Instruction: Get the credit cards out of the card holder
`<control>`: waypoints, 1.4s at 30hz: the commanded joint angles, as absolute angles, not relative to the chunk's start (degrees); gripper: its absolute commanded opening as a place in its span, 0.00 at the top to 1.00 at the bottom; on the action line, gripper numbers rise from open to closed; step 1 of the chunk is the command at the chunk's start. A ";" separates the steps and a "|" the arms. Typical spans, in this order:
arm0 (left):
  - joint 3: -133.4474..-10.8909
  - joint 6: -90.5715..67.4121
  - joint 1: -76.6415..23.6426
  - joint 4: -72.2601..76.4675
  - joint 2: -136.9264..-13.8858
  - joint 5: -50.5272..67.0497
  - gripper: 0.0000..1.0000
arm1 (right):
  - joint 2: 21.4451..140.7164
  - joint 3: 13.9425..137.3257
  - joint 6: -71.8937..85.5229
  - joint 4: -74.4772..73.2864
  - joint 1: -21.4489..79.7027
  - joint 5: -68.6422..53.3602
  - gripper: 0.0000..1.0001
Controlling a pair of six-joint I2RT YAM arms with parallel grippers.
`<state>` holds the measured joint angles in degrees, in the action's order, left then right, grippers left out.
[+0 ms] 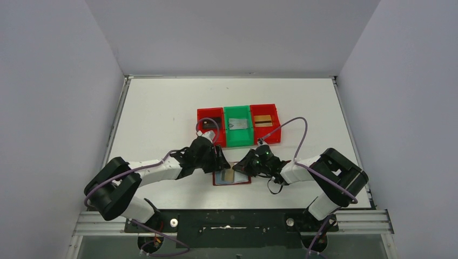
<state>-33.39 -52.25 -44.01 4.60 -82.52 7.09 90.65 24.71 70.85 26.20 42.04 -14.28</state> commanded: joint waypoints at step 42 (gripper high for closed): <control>-35.18 -53.39 -43.76 -6.72 -68.73 -4.78 0.64 | 91.66 42.39 58.80 -11.54 49.19 5.00 0.63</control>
<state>-37.52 -50.65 -43.88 -1.17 -77.17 5.58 90.70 38.44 64.27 4.67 46.65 -5.65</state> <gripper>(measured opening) 0.352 0.343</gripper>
